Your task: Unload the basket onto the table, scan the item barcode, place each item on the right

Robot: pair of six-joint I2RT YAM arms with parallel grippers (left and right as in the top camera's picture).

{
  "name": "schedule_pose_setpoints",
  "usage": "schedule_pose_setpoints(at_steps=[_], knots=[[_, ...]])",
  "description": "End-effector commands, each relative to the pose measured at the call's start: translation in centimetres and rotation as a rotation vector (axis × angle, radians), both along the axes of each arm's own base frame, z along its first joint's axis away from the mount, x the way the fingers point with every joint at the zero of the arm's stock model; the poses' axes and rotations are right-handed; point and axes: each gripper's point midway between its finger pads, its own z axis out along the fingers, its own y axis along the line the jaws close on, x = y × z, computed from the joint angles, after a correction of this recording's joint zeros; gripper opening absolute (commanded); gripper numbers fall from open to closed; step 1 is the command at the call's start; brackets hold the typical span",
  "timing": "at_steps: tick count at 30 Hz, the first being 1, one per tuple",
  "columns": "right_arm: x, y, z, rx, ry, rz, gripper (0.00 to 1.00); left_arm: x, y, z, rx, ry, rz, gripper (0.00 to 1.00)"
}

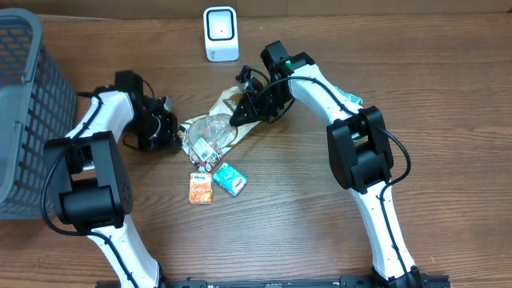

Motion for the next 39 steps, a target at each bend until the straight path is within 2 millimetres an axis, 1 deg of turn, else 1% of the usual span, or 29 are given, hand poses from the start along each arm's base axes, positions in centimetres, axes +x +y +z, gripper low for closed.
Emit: schedule_pose_setpoints(at_steps=[1,2,4,6,7,9,11,14,15,17,19,21,24,26,29,30,31,33,34,36,39], knots=[[0.0,-0.6,4.4,0.02,-0.035,-0.014,0.21,3.1,1.4,4.5,0.052,-0.121,-0.033,0.11],[-0.1,-0.8,4.4,0.004,-0.02,-0.028,0.2,3.5,1.3,5.7,0.049,-0.141,-0.033,0.13],[0.1,-1.0,4.6,-0.03,0.006,-0.072,0.14,4.3,0.9,8.2,0.025,-0.183,-0.034,0.12],[0.5,-1.0,5.1,-0.034,0.003,-0.098,0.13,4.8,0.3,10.7,-0.01,-0.227,-0.039,0.1],[0.8,-1.0,5.5,-0.029,-0.007,-0.109,0.13,5.0,-0.1,12.0,-0.034,-0.258,-0.049,0.1],[1.4,-0.8,6.6,-0.014,-0.022,-0.137,0.13,5.2,-0.7,14.0,-0.066,-0.301,-0.055,0.1],[1.8,-0.8,7.9,0.009,-0.044,-0.15,0.13,5.1,-1.1,15.6,-0.089,-0.338,-0.059,0.08],[2.0,-1.2,10.0,0.041,-0.07,-0.156,0.13,4.7,-1.4,16.5,-0.103,-0.352,-0.062,0.05],[2.0,-1.4,10.8,0.057,-0.086,-0.147,0.13,4.7,-1.5,16.6,-0.103,-0.351,-0.062,0.05],[1.7,-1.7,13.0,0.102,-0.129,-0.121,0.13,4.4,-1.4,16.5,-0.103,-0.34,-0.059,0.05],[1.4,-2.4,15.4,0.13,-0.175,-0.109,0.13,4.4,-1.1,16.5,-0.102,-0.336,-0.053,0.04],[1.0,-3.4,18.1,0.151,-0.232,-0.104,0.13,4.4,-0.8,16.5,-0.098,-0.337,-0.046,0.05],[0.1,-5.2,22.1,0.173,-0.303,-0.109,0.14,4.4,-0.5,16.4,-0.092,-0.337,-0.04,0.1],[-0.8,-6.7,25.0,0.191,-0.354,-0.12,0.14,4.4,0.1,16.2,-0.067,-0.332,-0.032,0.17],[-1.9,-8.7,28.8,0.217,-0.418,-0.153,0.13,4.3,1.2,15.8,-0.012,-0.321,-0.02,0.29],[-2.4,-9.6,30.5,0.236,-0.446,-0.165,0.13,4.3,1.7,15.6,0.012,-0.317,-0.017,0.36],[-2.8,-10.0,31.4,0.247,-0.463,-0.17,0.13,4.3,1.9,15.5,0.025,-0.315,-0.016,0.54],[-3.9,-11.2,34.2,0.286,-0.515,-0.184,0.13,4.3,2.7,15.2,0.074,-0.306,-0.012,0.93],[-4.3,-11.6,35.0,0.296,-0.529,-0.191,0.13,4.2,3.0,15.1,0.094,-0.302,-0.01,1.0],[-5.3,-12.4,36.9,0.322,-0.562,-0.203,0.13,4.1,3.8,14.8,0.143,-0.292,-0.005,1.0],[-6.2,-13.3,39.0,0.337,-0.578,-0.251,0.13,4.0,5.4,14.4,0.237,-0.274,0.004,0.99]])
